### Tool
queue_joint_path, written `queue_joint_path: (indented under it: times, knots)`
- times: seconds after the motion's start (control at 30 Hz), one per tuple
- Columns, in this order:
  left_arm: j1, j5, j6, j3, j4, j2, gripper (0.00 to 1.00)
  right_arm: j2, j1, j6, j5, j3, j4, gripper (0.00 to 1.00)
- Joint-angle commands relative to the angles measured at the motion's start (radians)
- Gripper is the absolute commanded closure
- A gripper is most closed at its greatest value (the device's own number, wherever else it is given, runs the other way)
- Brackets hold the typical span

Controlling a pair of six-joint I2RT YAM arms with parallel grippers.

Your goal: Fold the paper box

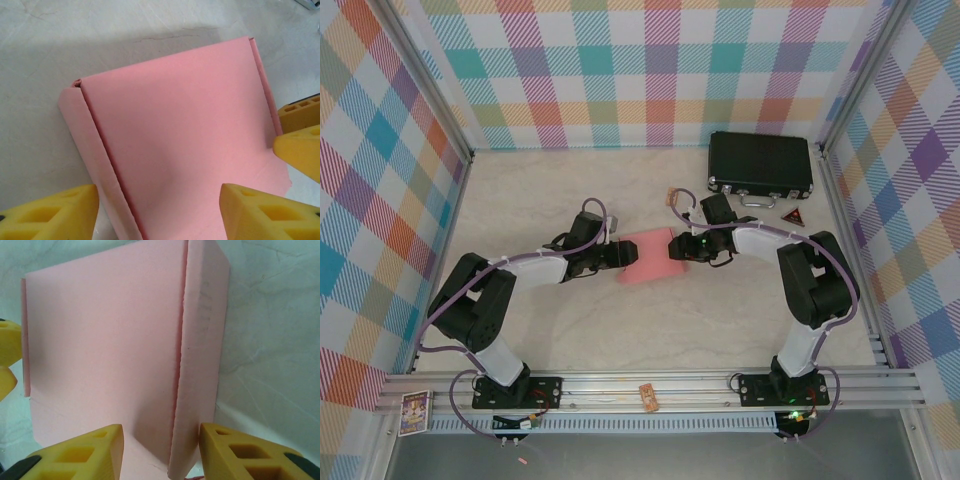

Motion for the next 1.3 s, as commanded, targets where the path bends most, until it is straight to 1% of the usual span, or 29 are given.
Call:
queue_joint_path:
  times: [0.0,0.13,0.3,0.37,0.53,0.63,0.73,0.8,0.9,1.0,1.07,1.13,1.27]
  knots:
    - [0.011,0.053,-0.015,0.034,0.003,-0.001,0.39,-0.021,0.004,-0.001,-0.043,0.034,-0.039,0.56]
    - [0.025,0.071,-0.030,0.043,0.006,0.004,0.42,-0.029,0.004,0.014,-0.039,0.033,-0.035,0.56]
    - [0.032,0.087,-0.043,0.033,0.015,0.004,0.41,-0.014,0.002,0.023,-0.050,0.058,-0.028,0.56]
    - [0.032,0.072,-0.041,0.033,-0.007,0.002,0.40,-0.002,0.002,0.021,-0.040,0.076,-0.038,0.56]
    - [0.036,-0.031,-0.018,0.017,-0.073,-0.047,0.34,-0.025,-0.009,0.027,0.113,0.092,-0.078,0.49]
    - [0.042,-0.063,0.019,0.036,-0.115,-0.083,0.27,-0.075,-0.039,0.037,0.120,0.080,-0.069,0.47]
    - [0.054,-0.105,0.073,0.089,-0.176,-0.089,0.23,-0.129,-0.062,0.044,0.117,0.059,-0.082,0.46]
    - [0.061,-0.126,0.121,0.139,-0.210,-0.064,0.22,-0.165,-0.067,0.053,0.083,0.023,-0.079,0.46]
    - [0.064,-0.119,0.228,0.230,-0.239,-0.002,0.17,-0.231,-0.067,0.102,-0.002,-0.077,-0.022,0.46]
    - [0.068,-0.111,0.316,0.316,-0.264,0.069,0.15,-0.291,-0.066,0.164,-0.050,-0.175,0.027,0.46]
    - [0.076,-0.097,0.349,0.371,-0.283,0.119,0.15,-0.319,-0.060,0.206,-0.044,-0.224,0.046,0.47]
    - [0.083,-0.066,0.376,0.418,-0.299,0.167,0.15,-0.329,-0.047,0.232,-0.064,-0.257,0.066,0.47]
    - [0.091,0.025,0.406,0.471,-0.299,0.238,0.17,-0.329,-0.030,0.272,-0.033,-0.311,0.116,0.45]
